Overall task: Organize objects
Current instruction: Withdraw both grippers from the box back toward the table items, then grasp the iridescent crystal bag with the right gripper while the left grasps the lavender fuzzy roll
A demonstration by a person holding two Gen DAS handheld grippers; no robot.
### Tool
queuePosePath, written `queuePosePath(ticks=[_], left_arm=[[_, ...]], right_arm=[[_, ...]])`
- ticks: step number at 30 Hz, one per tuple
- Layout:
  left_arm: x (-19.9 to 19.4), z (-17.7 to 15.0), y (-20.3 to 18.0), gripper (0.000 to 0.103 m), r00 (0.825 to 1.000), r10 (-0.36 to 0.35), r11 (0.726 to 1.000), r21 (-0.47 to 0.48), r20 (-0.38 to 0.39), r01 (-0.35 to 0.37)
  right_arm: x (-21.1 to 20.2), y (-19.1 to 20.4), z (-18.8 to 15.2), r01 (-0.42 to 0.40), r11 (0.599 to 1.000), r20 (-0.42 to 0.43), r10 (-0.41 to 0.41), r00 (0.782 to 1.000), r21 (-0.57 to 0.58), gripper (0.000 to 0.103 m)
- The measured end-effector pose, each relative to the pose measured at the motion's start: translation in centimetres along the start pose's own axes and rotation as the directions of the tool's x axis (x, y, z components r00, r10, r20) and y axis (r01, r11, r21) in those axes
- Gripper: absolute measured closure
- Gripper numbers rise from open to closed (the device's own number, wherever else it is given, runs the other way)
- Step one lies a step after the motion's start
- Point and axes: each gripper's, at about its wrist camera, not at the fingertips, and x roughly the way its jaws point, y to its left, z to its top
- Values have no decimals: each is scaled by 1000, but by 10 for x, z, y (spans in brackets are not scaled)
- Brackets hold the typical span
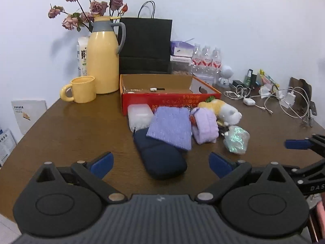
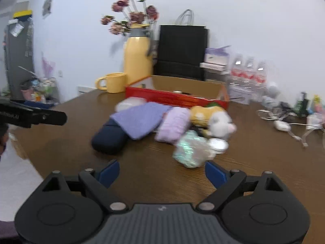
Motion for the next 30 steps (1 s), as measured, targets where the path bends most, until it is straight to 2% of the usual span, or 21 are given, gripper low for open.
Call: queuePosePath(ticks=[3,7,10,14,21,24,26,28,30], left_arm=[[4,-6,-5,0,1000,-1,1000,-12,4,1],[25,-14,-12,0,999,23,1000,-14,-37,-24],[44,-15,-24,0,999,22,999,25,-39,-21],[73,-7,-38,0,999,50,995,83,-14,-48],[121,16,-36,2,996,73,996,60,-45,-70],[134,27,-45,3,999,33,997,65,-41,-30],[144,33,-57,8,999,-30,996,82,-45,34],[157,38,-68,20,993,-100,990,95,-69,107],[172,40,-78,30,988,-115,987,98,-102,125]], right_arm=[[1,-7,0,42,999,14,-42,999,10,13],[15,-14,2,31,999,19,-32,999,44,16],[32,-18,3,36,998,20,-37,999,54,19],[56,-30,3,58,994,-6,-58,998,91,28],[87,-51,10,64,988,-31,-60,998,140,31],[100,-58,17,62,987,-26,-59,998,145,31],[108,-62,24,70,987,-18,-68,998,148,32],[115,-67,30,74,986,-18,-72,997,149,32],[120,-71,34,81,987,-22,-78,997,140,41]])
